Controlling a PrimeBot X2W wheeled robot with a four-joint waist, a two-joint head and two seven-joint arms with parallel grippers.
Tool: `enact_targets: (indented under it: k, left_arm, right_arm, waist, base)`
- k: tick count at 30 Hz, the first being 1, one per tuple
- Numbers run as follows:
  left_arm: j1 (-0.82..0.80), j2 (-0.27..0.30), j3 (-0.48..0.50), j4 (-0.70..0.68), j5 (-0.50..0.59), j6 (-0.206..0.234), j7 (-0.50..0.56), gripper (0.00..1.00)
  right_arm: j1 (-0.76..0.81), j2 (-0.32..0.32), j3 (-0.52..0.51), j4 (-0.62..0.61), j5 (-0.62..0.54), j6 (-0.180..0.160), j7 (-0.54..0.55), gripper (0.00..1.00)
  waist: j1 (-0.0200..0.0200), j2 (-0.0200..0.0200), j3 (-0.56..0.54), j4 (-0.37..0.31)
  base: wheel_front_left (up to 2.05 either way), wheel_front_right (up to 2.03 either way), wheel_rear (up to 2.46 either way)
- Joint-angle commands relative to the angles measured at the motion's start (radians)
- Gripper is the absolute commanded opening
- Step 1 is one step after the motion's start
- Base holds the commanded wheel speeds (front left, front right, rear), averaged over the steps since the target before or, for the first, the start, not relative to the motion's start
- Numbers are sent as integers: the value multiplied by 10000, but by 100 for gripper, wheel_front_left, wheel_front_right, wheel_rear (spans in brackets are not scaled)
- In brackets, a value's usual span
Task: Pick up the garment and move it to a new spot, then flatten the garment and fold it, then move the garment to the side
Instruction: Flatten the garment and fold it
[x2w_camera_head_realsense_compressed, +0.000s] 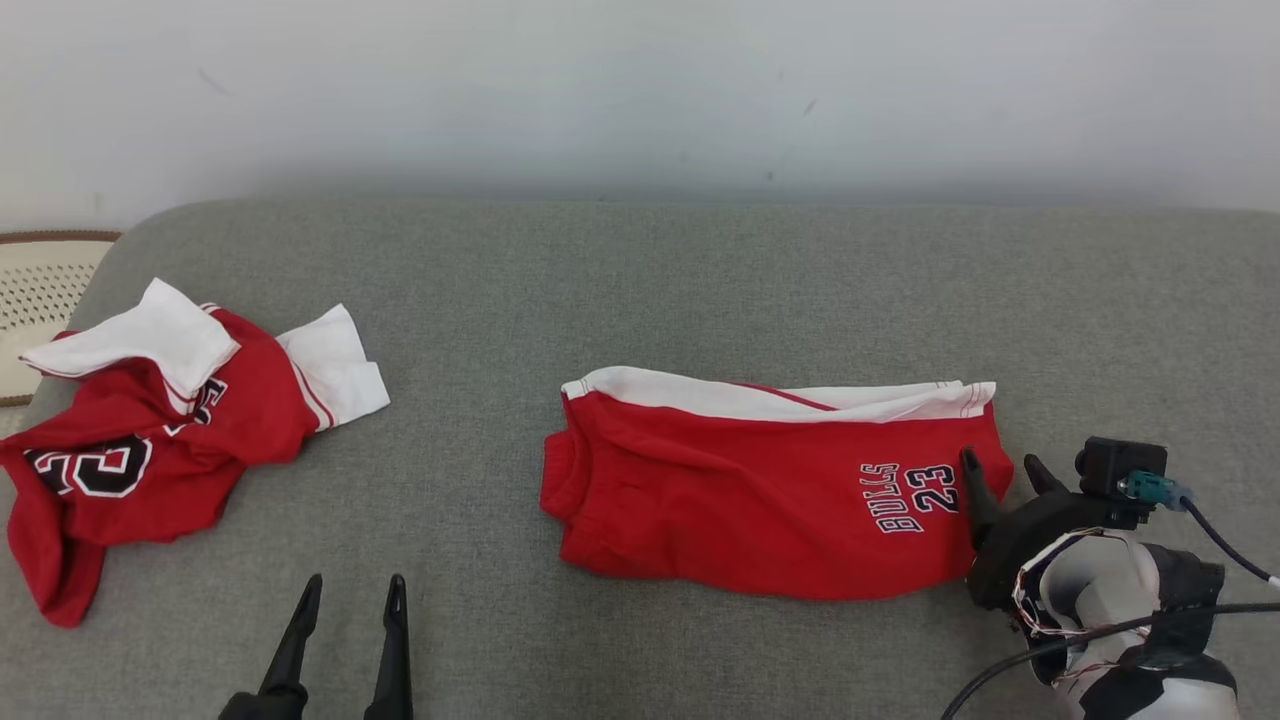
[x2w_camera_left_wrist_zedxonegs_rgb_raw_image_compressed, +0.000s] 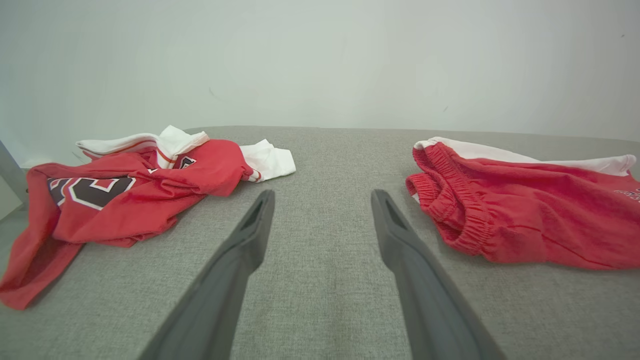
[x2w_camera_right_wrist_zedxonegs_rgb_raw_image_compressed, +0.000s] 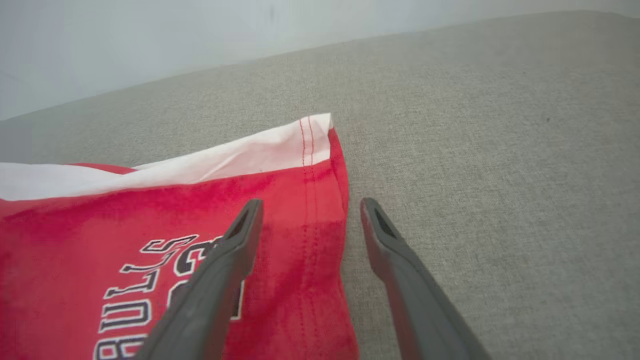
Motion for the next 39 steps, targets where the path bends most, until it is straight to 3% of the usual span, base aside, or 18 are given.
enact_targets:
  k: [1,11,12,13,14,15,16,24,27,34,39]
  left_arm:
    - [-118,-6,-32,30,-54,22,-30,100]
    - [-351,-43,-82,86,-97,65,-30,100]
    - [-376,-48,-89,103,-101,73,-30,100]
    - [-401,-51,-91,123,-106,74,-30,100]
    - [-401,-51,-91,123,-106,74,-30,100]
    - [-418,-52,-95,147,-109,63,-30,100]
    - [-434,-53,-102,175,-103,56,-30,100]
    - [-362,-58,-73,307,-93,38,-30,100]
    - [-125,-61,38,327,-150,10,-30,100]
    - [63,-63,37,271,-191,-42,-30,100]
    - [136,-68,56,299,-247,-50,-30,100]
  right_arm:
    - [-208,-56,59,324,133,-6,49,100]
    - [-1094,212,645,1923,810,-6,306,100]
    - [-1099,288,757,1950,937,-4,399,87]
    - [-1102,342,884,1960,1035,-1,471,47]
    - [-1102,342,884,1960,1035,-1,471,47]
    - [-1103,375,1020,1948,1131,-1,481,18]
    - [-1106,401,1127,1920,1246,-1,449,0]
    - [-889,-102,1837,1812,2009,-3,-33,0]
    - [-621,-740,2179,1635,2500,-6,-220,0]
    - [-571,-1519,2716,1207,3152,-4,14,0]
    - [-425,-1473,3173,-213,4543,-4,693,0]
  waist:
    - [-1,0,215,178]
    - [-1,0,600,346]
    - [-1,0,609,346]
    - [-1,0,612,344]
    - [-1,0,612,344]
    - [-1,0,607,344]
    - [-1,0,594,345]
    - [-1,0,333,268]
    - [-1,0,-7,38]
    - [-1,0,-251,-319]
    - [-1,0,-338,-517]
  base:
    - [0,0,0]
    - [0,0,0]
    - [0,0,0]
    - [0,0,0]
    - [0,0,0]
    - [0,0,0]
    - [0,0,0]
    - [0,0,0]
    - [0,0,0]
    - [0,0,0]
    - [0,0,0]
